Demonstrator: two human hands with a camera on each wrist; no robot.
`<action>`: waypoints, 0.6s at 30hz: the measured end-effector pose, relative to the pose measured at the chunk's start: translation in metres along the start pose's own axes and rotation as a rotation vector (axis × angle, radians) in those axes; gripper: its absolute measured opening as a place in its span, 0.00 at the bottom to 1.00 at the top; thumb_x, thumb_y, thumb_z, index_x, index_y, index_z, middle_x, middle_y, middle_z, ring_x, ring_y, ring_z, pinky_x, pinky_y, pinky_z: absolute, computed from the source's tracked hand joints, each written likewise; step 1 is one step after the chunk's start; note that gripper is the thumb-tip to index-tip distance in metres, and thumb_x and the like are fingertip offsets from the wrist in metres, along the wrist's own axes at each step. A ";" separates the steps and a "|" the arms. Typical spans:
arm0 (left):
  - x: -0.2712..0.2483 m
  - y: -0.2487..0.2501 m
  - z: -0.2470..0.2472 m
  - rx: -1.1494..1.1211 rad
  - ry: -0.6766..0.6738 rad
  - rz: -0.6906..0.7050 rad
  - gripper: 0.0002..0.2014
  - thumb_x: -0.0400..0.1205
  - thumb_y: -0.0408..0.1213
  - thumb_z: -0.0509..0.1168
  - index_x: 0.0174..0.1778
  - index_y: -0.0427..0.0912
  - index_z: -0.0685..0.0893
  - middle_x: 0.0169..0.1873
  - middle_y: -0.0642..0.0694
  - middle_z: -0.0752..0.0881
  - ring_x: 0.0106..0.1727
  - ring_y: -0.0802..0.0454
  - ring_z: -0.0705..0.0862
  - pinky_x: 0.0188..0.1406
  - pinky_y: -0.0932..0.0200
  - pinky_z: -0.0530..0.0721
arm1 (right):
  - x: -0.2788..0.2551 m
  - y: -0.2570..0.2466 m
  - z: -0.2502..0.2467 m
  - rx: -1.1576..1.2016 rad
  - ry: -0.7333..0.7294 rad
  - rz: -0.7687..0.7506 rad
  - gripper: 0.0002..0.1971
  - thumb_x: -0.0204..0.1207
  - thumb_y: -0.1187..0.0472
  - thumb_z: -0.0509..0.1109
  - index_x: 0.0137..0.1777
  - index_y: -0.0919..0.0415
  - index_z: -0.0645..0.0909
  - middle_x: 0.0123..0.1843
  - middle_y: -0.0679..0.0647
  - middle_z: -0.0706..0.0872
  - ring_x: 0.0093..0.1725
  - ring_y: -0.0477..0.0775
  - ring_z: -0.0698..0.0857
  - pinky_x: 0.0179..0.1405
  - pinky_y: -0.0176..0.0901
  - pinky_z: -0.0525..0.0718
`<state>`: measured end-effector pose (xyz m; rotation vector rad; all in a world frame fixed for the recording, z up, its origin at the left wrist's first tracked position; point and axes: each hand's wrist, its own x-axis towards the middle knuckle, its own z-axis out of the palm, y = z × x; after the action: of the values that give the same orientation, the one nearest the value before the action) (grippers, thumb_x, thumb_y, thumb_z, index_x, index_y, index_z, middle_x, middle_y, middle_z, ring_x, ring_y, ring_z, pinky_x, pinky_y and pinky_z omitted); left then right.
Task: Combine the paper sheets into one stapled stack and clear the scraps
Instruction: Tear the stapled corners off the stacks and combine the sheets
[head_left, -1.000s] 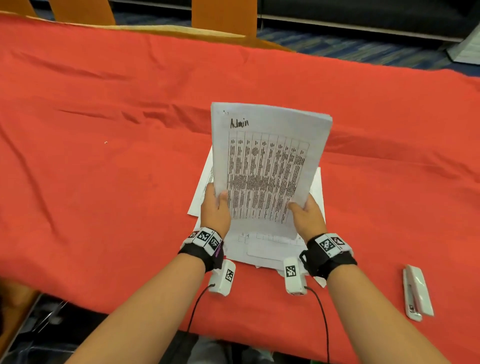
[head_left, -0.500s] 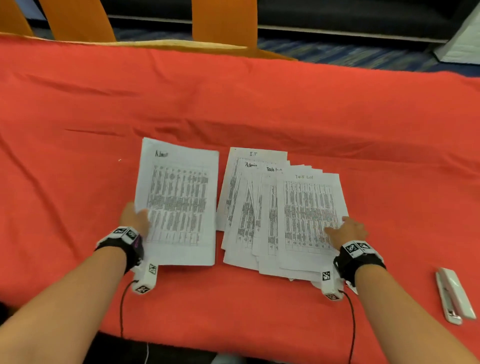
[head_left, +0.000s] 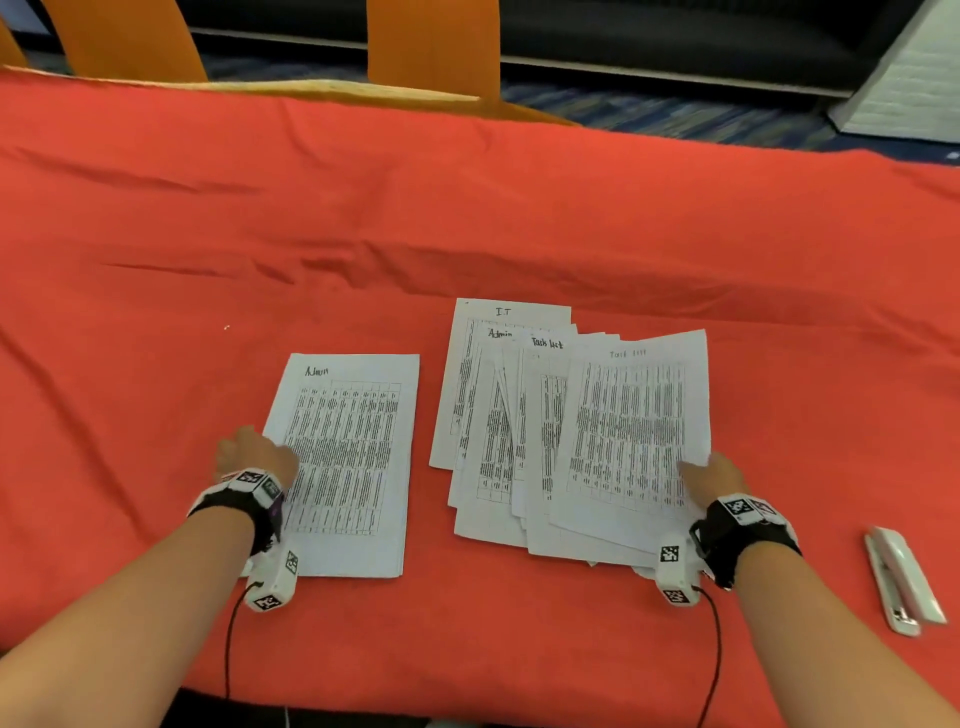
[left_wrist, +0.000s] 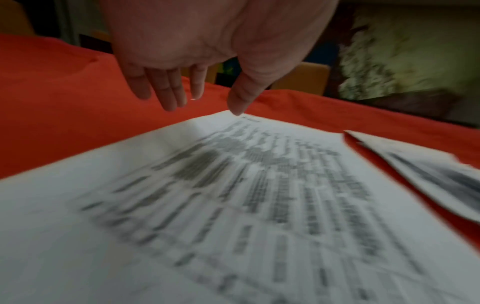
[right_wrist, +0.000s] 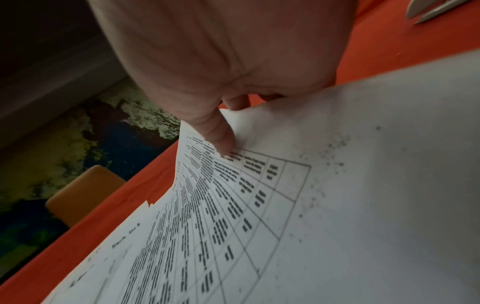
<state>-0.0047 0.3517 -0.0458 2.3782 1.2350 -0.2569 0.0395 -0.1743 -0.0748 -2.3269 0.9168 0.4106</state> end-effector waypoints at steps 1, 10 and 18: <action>-0.008 0.011 0.002 0.011 0.009 0.064 0.26 0.80 0.35 0.63 0.75 0.37 0.67 0.73 0.33 0.67 0.73 0.34 0.68 0.73 0.39 0.69 | -0.001 0.000 0.002 -0.007 -0.007 -0.003 0.25 0.75 0.48 0.66 0.68 0.60 0.78 0.65 0.65 0.83 0.60 0.67 0.83 0.61 0.57 0.82; -0.136 0.117 0.103 -0.005 -0.392 0.647 0.15 0.81 0.43 0.65 0.62 0.45 0.80 0.64 0.42 0.78 0.66 0.45 0.77 0.67 0.50 0.76 | -0.025 -0.002 0.018 -0.005 -0.028 -0.024 0.19 0.78 0.61 0.67 0.66 0.72 0.78 0.65 0.71 0.81 0.62 0.68 0.82 0.57 0.50 0.82; -0.167 0.166 0.136 -0.143 -0.518 0.379 0.25 0.82 0.37 0.65 0.73 0.32 0.68 0.68 0.36 0.77 0.68 0.41 0.78 0.63 0.55 0.77 | -0.021 0.003 0.009 0.234 -0.148 -0.053 0.18 0.75 0.70 0.71 0.64 0.73 0.76 0.61 0.67 0.85 0.55 0.63 0.84 0.48 0.45 0.78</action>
<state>0.0377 0.0833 -0.0565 2.1707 0.5373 -0.5921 0.0215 -0.1594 -0.0733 -2.0744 0.7857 0.4231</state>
